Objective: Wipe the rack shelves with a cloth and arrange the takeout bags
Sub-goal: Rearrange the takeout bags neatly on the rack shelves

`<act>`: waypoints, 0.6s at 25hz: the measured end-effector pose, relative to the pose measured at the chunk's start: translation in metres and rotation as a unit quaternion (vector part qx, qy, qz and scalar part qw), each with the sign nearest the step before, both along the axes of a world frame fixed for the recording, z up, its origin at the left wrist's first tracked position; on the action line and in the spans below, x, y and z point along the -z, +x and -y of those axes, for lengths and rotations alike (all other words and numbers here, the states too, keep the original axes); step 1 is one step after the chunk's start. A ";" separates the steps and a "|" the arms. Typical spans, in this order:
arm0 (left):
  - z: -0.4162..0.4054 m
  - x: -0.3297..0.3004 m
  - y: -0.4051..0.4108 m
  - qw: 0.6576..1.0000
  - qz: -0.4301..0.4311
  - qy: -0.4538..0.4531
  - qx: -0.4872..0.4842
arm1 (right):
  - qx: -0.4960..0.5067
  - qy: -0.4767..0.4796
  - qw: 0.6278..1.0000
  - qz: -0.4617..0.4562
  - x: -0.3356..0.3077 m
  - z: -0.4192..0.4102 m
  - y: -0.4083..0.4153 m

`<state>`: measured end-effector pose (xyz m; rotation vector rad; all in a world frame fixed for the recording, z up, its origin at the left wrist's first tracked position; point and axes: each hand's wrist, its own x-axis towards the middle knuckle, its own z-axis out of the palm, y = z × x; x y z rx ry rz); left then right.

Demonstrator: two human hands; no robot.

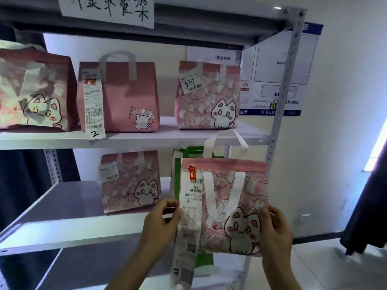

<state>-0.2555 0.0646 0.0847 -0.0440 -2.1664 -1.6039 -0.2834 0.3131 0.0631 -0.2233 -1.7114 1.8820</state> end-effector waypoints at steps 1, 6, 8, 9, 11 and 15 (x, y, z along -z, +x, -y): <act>-0.011 -0.006 -0.004 1.000 0.000 -0.005 0.008 | 0.006 0.002 1.000 0.001 0.000 -0.014 -0.004; -0.042 -0.055 -0.030 0.996 -0.040 -0.074 0.004 | 0.017 -0.029 0.999 0.011 -0.001 -0.069 -0.019; -0.045 -0.085 -0.050 0.993 -0.068 -0.094 -0.007 | 0.026 -0.042 0.999 0.011 -0.002 -0.086 -0.022; -0.045 -0.100 -0.062 0.991 -0.083 -0.100 -0.015 | 0.033 -0.042 0.998 0.014 -0.002 -0.092 -0.023; -0.042 -0.132 -0.088 0.986 -0.114 -0.112 -0.038 | 0.050 -0.046 0.998 0.015 -0.002 -0.104 -0.029; -0.033 -0.178 -0.142 0.978 -0.151 -0.112 -0.085 | 0.076 -0.040 0.996 0.008 0.004 -0.123 -0.048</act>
